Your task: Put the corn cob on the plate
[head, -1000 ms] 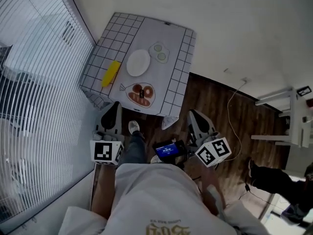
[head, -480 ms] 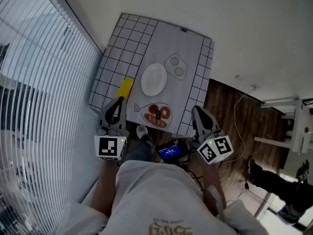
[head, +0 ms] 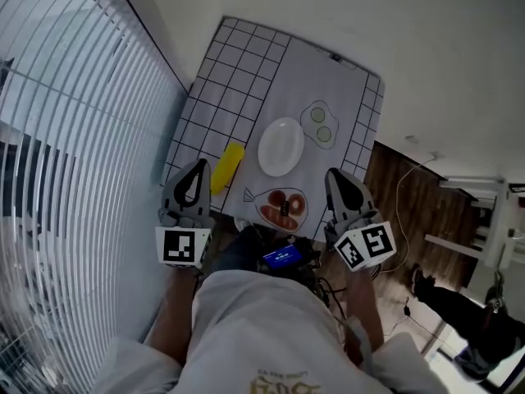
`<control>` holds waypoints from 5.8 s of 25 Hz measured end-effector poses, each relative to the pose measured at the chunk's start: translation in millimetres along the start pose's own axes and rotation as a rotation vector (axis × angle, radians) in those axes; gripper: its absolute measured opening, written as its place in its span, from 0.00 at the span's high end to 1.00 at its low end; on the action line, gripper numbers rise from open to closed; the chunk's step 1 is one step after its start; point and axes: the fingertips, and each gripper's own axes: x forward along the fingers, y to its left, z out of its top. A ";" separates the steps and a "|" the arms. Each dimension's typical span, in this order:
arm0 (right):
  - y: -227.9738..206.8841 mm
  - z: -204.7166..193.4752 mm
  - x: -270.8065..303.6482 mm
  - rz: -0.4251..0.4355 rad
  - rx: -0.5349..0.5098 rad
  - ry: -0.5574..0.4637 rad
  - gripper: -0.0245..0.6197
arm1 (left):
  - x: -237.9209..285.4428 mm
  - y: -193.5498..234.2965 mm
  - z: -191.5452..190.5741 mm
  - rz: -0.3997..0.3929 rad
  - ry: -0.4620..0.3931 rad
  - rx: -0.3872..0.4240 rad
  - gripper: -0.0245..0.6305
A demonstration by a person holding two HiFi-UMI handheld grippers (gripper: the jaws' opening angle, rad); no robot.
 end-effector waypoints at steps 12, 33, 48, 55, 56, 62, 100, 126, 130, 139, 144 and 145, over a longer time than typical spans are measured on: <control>19.1 -3.9 41.4 0.126 -0.359 0.137 0.95 | -8.6 11.4 -34.8 0.004 0.080 0.050 0.95; 90.7 -104.0 152.6 0.740 -0.794 0.415 0.95 | -2.5 -5.9 -138.7 0.046 0.313 -0.041 0.85; 110.5 -156.9 179.1 1.017 -0.982 0.555 0.62 | 9.9 -19.4 -183.9 -0.026 0.401 -0.108 0.68; 119.2 -185.4 181.0 1.184 -1.296 0.651 0.50 | 15.4 -26.9 -198.6 -0.058 0.477 -0.055 0.59; 122.0 -188.9 180.7 1.202 -1.338 0.650 0.50 | 16.5 -27.1 -200.1 -0.062 0.481 -0.056 0.59; 132.3 -210.1 181.7 1.276 -1.525 0.656 0.50 | 22.5 -26.7 -210.1 -0.088 0.527 -0.032 0.59; 156.3 -128.5 159.4 1.171 -1.577 0.517 0.55 | 1.8 -20.0 -130.4 -0.121 0.604 0.177 0.62; 42.7 -94.5 124.3 0.863 -1.408 0.638 0.55 | 77.5 -98.8 -92.9 -0.416 0.545 0.368 0.62; 23.6 -97.8 117.7 0.822 -1.379 0.660 0.55 | 89.5 -114.6 -95.6 -0.463 0.539 0.392 0.62; -3.2 -123.4 112.3 0.816 -1.317 0.684 0.55 | 104.4 -137.2 -120.1 -0.520 0.593 0.394 0.62; -19.5 -148.9 113.2 0.844 -1.292 0.749 0.55 | 116.1 -145.6 -144.5 -0.538 0.640 0.372 0.62; -20.9 -152.5 115.7 0.848 -1.290 0.747 0.55 | 117.5 -146.7 -148.4 -0.537 0.646 0.367 0.62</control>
